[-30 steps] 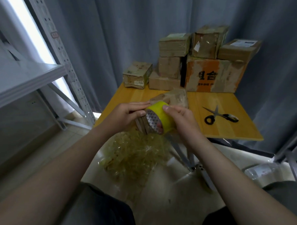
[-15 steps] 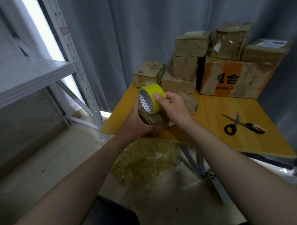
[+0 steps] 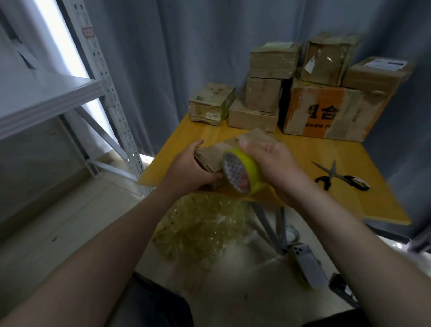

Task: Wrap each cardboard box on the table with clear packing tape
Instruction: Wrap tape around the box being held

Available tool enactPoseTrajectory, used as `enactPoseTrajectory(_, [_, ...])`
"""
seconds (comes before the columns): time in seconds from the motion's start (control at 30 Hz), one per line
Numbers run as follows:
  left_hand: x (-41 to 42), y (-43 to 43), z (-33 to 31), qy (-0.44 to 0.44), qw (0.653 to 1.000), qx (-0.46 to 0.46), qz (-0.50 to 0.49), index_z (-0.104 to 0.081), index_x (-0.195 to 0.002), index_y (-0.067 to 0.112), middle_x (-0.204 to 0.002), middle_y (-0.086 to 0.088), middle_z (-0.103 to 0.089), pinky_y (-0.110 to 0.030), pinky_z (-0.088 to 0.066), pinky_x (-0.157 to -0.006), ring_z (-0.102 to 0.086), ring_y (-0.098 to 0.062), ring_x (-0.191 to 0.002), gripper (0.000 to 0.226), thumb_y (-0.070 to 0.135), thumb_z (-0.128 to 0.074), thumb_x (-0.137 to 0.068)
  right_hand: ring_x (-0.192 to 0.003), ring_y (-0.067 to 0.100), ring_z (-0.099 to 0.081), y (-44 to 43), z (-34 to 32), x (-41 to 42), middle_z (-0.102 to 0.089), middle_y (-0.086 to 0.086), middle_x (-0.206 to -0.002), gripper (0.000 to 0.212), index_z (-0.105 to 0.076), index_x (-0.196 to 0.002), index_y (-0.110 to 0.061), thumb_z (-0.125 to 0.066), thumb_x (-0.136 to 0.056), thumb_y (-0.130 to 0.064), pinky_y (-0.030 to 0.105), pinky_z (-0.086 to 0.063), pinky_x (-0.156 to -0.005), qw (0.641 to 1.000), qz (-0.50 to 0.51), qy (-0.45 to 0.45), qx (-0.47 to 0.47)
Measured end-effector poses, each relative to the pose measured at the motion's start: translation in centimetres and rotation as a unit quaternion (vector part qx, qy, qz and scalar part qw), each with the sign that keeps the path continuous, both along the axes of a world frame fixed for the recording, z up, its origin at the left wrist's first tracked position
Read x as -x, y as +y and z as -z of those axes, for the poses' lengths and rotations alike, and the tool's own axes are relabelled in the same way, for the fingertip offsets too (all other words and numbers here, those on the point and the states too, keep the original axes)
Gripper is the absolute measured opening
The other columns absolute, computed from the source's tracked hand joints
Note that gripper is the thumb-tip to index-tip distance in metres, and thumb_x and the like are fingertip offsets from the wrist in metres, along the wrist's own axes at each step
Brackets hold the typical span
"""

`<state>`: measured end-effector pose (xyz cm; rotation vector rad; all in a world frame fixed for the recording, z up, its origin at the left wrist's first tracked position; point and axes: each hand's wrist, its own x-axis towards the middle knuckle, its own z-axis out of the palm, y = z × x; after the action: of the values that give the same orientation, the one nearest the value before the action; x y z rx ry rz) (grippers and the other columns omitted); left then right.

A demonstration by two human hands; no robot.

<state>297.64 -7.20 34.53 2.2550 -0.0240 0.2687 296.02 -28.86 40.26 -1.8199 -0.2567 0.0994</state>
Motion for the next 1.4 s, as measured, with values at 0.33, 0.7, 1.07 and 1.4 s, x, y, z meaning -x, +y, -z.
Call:
enactPoseTrajectory(0.33, [-0.8, 1.1, -0.4, 0.014, 0.987, -0.143, 0.066, -0.041, -0.156, 0.032, -0.13, 0.007, -0.042, -0.027, -0.041, -0.099, -0.047, -0.012, -0.117, 0.102, 0.055, -0.089, -0.069, -0.034, 0.001, -0.053, -0.7, 3.2, 5.2, -0.054, -0.009, -0.04, 0.041, -0.049, -0.073, -0.01, -0.061, -0.103, -0.034, 0.013, -0.036, -0.037, 0.995, 0.021, 0.096, -0.024])
enactPoseTrajectory(0.7, [0.0, 0.4, 0.2, -0.086, 0.927, -0.339, 0.137, -0.03, -0.161, 0.028, -0.17, -0.003, -0.02, -0.044, -0.029, -0.123, -0.017, -0.023, -0.156, 0.067, 0.046, -0.055, -0.102, -0.053, 0.024, -0.071, -0.5, 3.4, 6.0, -0.074, 0.013, -0.067, 0.042, -0.068, -0.099, 0.005, -0.057, -0.105, -0.035, 0.032, -0.06, -0.055, 0.986, 0.009, 0.146, -0.081])
enactPoseTrajectory(1.07, [0.9, -0.1, -0.6, -0.058, 0.925, -0.336, 0.165, -0.033, -0.154, 0.049, -0.169, -0.005, -0.02, -0.05, -0.032, -0.114, -0.022, -0.036, -0.147, 0.049, 0.039, -0.045, -0.107, -0.073, 0.045, -0.072, -0.4, 3.6, 7.1, -0.074, 0.026, -0.078, 0.038, -0.067, -0.1, 0.0, -0.057, -0.106, -0.036, 0.063, -0.06, -0.081, 0.986, 0.007, 0.137, -0.093])
enactPoseTrajectory(1.4, [2.2, -1.3, -2.9, -0.029, 0.99, 0.029, 0.133, -0.064, -0.139, 0.024, -0.118, 0.018, -0.07, -0.01, -0.05, -0.08, -0.064, 0.011, -0.101, 0.036, 0.026, -0.059, -0.103, -0.053, 0.007, -0.067, -2.0, 1.1, 7.2, -0.073, -0.003, -0.064, 0.023, -0.069, -0.094, -0.004, -0.057, -0.105, -0.02, 0.018, -0.052, -0.05, 0.992, 0.019, 0.009, -0.126])
